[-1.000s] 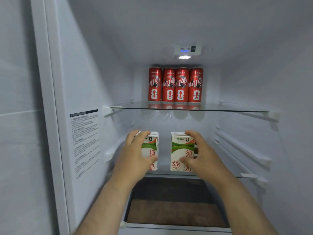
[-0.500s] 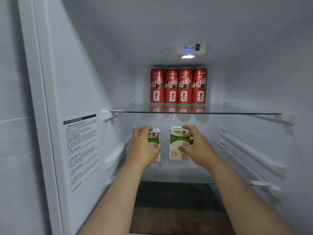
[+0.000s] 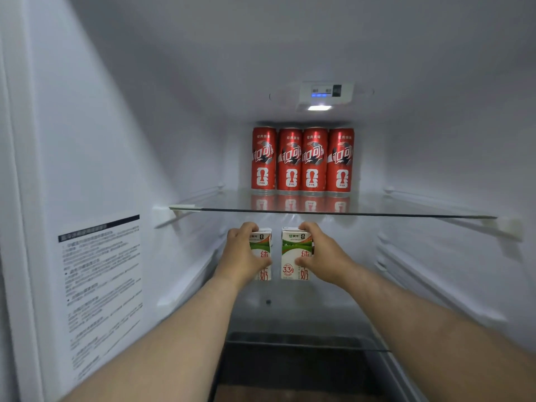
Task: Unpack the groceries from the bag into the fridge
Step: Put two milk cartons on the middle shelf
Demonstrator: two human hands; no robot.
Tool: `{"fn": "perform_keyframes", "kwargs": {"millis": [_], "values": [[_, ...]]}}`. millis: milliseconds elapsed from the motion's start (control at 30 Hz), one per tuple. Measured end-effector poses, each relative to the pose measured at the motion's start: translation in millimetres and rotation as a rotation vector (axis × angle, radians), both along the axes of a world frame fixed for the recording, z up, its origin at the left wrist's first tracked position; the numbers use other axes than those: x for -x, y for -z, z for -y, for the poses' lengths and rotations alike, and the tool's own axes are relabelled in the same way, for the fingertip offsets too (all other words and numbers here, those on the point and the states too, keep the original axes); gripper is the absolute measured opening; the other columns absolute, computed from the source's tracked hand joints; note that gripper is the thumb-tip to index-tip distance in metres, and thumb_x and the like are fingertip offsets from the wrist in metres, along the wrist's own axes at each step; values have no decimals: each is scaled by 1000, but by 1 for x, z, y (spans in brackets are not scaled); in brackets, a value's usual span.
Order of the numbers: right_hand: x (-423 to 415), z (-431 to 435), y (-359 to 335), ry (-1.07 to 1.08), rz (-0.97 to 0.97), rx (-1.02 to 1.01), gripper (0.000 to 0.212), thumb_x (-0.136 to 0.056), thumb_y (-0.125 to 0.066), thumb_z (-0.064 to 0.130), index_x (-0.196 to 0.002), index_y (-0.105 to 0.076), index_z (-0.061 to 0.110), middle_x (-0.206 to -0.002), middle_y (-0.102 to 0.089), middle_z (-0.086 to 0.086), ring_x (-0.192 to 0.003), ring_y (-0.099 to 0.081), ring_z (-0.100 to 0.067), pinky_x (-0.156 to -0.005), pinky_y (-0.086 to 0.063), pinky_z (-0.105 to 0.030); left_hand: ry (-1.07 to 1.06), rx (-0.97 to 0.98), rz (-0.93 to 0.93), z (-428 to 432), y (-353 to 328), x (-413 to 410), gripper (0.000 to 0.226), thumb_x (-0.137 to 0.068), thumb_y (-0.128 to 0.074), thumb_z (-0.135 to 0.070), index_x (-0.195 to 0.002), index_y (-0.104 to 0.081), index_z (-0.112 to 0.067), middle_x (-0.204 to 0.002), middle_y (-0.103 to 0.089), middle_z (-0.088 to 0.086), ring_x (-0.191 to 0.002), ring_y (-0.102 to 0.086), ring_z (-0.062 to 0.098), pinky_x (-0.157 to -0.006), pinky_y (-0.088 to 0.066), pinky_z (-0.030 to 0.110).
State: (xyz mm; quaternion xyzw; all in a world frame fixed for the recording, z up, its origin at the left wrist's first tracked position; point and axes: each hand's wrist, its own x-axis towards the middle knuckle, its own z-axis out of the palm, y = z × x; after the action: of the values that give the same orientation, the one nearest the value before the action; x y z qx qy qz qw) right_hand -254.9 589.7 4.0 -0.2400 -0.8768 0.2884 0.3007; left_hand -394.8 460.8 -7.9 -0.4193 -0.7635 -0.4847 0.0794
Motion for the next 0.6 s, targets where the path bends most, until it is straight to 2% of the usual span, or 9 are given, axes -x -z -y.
{"fn": "perform_keyframes", "kwargs": {"millis": [100, 233, 400, 600], "values": [[9, -13, 2, 12, 10, -26, 62, -87, -71, 8, -132, -35, 30, -129, -59, -3, -112, -65, -22, -81, -61, -35, 0, 5, -2, -10, 0, 6, 62, -77, -81, -20, -124, -42, -33, -124, -41, -4, -96, -53, 12, -60, -42, 10], [23, -26, 6, 4, 4, -39, 67, -87, -71, 9, -138, -33, 29, -132, -58, -4, -113, -64, -22, -81, -60, -33, -20, -5, -6, -24, 2, 14, 64, -78, -80, -19, -127, -42, -32, -129, -42, -2, -99, -53, 13, -60, -43, 11], [36, -39, 10, -3, 19, -91, 81, -80, -79, 11, -141, -30, 31, -132, -53, -3, -112, -64, -22, -81, -61, -35, -20, -6, 19, -34, 3, 24, 69, -76, -81, -15, -130, -40, -31, -131, -42, -1, -109, -57, 20, -81, -58, 29], [49, -50, 13, 14, 20, -155, 84, -78, -81, 13, -141, -29, 34, -130, -44, -2, -117, -59, -23, -85, -60, -36, 1, -12, 33, -43, 3, 35, 71, -77, -80, -12, -132, -40, -29, -133, -44, 1, -110, -59, 21, -87, -58, 36]]}}
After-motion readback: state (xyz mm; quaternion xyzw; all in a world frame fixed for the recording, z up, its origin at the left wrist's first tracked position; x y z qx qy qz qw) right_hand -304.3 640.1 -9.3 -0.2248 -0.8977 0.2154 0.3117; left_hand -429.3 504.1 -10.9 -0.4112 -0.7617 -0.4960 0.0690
